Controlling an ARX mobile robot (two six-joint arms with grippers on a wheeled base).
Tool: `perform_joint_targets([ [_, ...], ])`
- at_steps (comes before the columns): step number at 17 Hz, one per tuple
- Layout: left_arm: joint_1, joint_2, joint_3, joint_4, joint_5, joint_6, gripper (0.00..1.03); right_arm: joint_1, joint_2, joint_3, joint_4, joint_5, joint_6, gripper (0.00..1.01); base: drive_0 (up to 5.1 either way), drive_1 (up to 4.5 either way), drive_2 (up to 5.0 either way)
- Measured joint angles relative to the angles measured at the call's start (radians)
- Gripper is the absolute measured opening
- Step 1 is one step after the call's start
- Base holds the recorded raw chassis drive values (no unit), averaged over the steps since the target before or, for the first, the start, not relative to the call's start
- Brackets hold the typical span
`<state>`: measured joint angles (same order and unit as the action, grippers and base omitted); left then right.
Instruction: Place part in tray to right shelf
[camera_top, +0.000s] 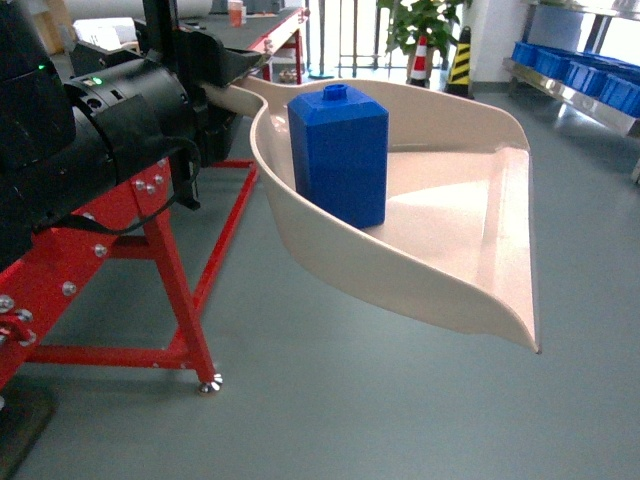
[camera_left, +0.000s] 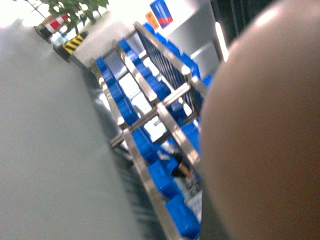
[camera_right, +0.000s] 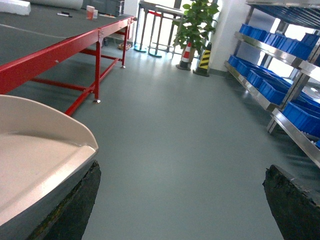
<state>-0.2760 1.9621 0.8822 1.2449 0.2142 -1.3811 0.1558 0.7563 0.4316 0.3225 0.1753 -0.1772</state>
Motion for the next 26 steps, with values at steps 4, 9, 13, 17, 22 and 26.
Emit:
perform_joint_targets([
  [4,0.000,0.000,0.000,0.005,0.002,0.000,0.12,0.000,0.000,0.000,-0.001,0.000,0.000,0.98,5.0,-2.34,-2.3],
  [9,-0.002,0.000,0.000,-0.003,0.003,0.000,0.12,0.000,0.000,0.000,0.000,0.000,0.000,0.98,5.0,-2.33,-2.3],
  [13,-0.004,0.000,0.000,0.004,0.004,0.000,0.12,0.000,-0.005,0.000,0.000,0.000,0.000,0.98,5.1,-2.30,-2.3],
  [17,-0.015,0.000,0.000,0.002,0.011,0.000,0.12,-0.005,-0.005,0.000,-0.001,0.001,0.000,0.98,5.1,-2.30,-2.3],
  [22,-0.003,0.000,0.000,-0.001,0.003,0.000,0.12,-0.005,-0.005,0.000,0.000,0.000,0.000,0.98,5.1,-2.30,-2.3],
  [26,-0.003,0.000,0.000,-0.002,0.004,0.000,0.12,-0.005,-0.005,0.000,-0.001,0.000,0.000,0.98,5.1,-2.30,-2.3],
])
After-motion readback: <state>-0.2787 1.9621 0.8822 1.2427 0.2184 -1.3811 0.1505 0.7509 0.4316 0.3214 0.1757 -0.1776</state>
